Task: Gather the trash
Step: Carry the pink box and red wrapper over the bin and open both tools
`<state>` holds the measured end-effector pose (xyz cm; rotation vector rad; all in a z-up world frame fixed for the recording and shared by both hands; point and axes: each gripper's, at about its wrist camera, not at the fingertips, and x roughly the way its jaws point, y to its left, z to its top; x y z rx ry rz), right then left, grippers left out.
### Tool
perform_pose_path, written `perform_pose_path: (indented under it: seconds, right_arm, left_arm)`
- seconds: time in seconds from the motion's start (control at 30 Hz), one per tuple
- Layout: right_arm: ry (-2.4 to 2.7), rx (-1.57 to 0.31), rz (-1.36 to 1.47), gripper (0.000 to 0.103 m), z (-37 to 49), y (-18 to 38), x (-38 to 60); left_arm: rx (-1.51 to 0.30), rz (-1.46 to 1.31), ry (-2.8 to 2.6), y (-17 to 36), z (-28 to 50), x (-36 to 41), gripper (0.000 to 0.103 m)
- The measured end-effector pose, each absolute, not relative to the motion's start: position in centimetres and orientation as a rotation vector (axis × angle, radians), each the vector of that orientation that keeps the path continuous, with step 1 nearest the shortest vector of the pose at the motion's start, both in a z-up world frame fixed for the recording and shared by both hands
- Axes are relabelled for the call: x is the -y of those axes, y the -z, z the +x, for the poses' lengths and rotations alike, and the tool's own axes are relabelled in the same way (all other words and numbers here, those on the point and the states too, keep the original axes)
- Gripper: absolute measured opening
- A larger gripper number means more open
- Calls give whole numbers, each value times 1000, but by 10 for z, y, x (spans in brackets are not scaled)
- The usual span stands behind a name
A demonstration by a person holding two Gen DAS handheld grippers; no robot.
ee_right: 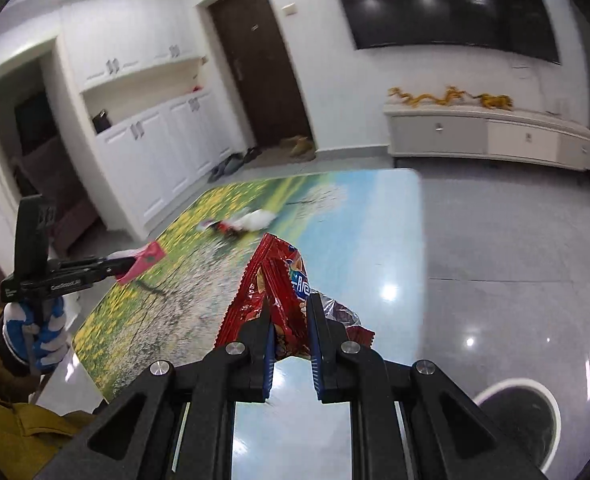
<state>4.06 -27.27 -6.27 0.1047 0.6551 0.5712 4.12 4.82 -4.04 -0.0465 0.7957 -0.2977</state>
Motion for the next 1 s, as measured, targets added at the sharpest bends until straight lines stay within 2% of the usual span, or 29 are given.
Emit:
perform_pose_path:
  seconds: [0.2, 0.5, 0.8, 1.0]
  right_arm:
    - [-368, -635, 201, 14, 13, 76, 357]
    - [-93, -720, 323, 14, 13, 137, 446]
    - [61, -813, 499, 14, 8, 209, 514]
    - [98, -852, 561, 17, 8, 230, 542]
  left_arm:
    - [-800, -10, 405, 23, 46, 4, 5]
    - [-850, 139, 636, 31, 82, 140, 5]
    - [-946, 320, 864, 75, 98, 305, 5]
    - [-1044, 347, 896, 117, 109, 366, 9]
